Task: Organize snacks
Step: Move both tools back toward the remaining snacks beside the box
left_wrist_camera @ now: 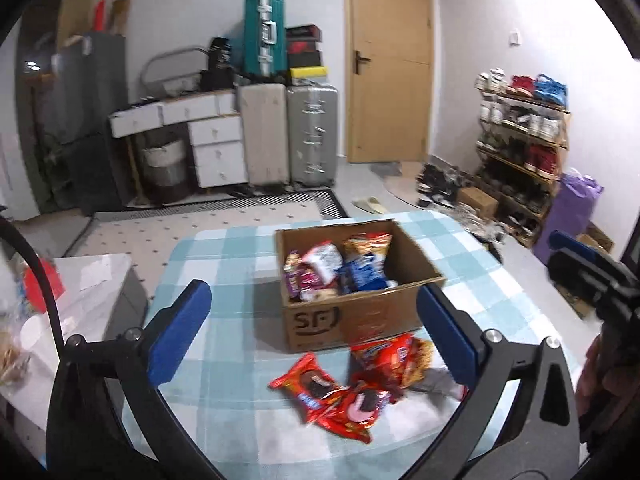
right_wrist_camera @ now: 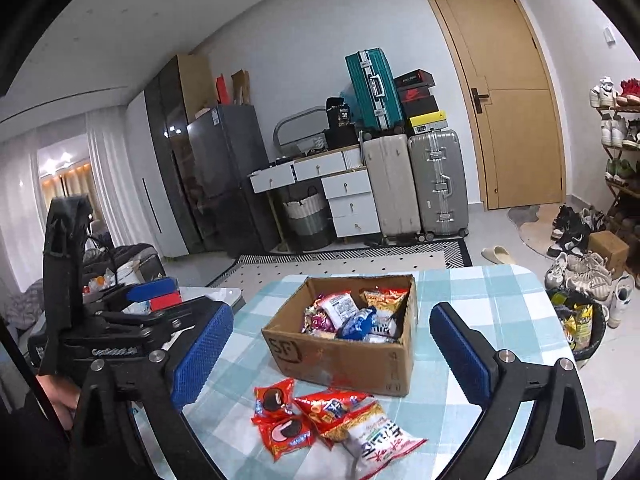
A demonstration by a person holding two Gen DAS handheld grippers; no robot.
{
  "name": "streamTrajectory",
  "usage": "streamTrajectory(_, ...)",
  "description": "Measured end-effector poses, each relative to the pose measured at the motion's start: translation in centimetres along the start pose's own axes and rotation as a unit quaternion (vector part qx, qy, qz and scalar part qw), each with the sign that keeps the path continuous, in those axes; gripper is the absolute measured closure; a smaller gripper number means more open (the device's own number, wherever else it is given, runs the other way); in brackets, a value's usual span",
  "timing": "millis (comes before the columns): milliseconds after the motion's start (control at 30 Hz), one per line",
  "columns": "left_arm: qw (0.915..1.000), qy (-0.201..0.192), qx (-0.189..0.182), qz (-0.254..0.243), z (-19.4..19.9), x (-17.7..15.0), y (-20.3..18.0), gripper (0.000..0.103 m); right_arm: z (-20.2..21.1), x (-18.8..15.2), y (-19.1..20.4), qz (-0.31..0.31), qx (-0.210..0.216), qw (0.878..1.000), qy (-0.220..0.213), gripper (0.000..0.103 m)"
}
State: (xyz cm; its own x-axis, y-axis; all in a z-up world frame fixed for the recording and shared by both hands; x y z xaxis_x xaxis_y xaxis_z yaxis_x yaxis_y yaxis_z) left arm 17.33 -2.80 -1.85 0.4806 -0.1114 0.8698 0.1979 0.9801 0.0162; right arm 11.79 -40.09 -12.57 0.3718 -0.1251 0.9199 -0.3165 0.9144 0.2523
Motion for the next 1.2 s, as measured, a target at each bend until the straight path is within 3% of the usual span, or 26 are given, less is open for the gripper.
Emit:
streamTrajectory(100,1.0000,0.003,0.006,0.000,0.3,-2.3,0.6,0.000,0.3,-1.4,-1.2,-0.005,-0.013,1.000,-0.012,0.001)
streamTrajectory(300,0.9997,0.002,0.014,0.018,0.0,-6.7,1.2,0.001,0.1,-5.5,-2.4,-0.016,-0.010,1.000,0.011,0.001)
streamTrajectory(400,0.9987,0.007,0.022,0.045,-0.4,-9.8,2.2,0.001,1.1,-7.0,-2.8,-0.025,-0.005,1.000,-0.002,0.001)
streamTrajectory(500,0.9969,0.028,0.007,0.073,-1.3,-12.1,2.6,0.001,1.1,-8.8,-3.0,-0.026,-0.001,1.000,0.000,0.001)
streamTrajectory(600,0.9961,0.046,0.004,0.076,-3.0,-12.6,2.4,0.001,0.4,-10.4,-3.0,-0.019,-0.007,1.000,0.020,0.001)
streamTrajectory(800,0.9975,0.045,-0.002,0.055,-4.2,-12.7,0.9,0.001,-1.1,-11.4,-3.2,-0.013,-0.015,0.999,0.048,0.001)
streamTrajectory(1067,0.9955,0.070,-0.023,0.060,-6.5,-14.0,0.3,0.001,-5.1,-13.4,-4.0,-0.004,-0.011,0.992,0.129,0.001)
streamTrajectory(1200,0.9938,0.084,-0.031,0.067,-7.8,-14.8,0.3,0.001,-6.5,-14.1,-4.5,0.016,-0.024,0.988,0.149,0.001)
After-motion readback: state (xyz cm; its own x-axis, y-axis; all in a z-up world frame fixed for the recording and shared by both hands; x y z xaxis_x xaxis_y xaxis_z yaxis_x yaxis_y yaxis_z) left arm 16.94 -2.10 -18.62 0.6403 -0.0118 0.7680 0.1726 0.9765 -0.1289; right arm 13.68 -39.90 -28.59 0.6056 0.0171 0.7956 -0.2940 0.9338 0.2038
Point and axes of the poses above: each gripper's, at about its wrist camera, not at the fingertips, and z roughly against the way its jaws point, y to its left, x to its top, the point moved 9 cm from there along -z, roughly the way its jaws point
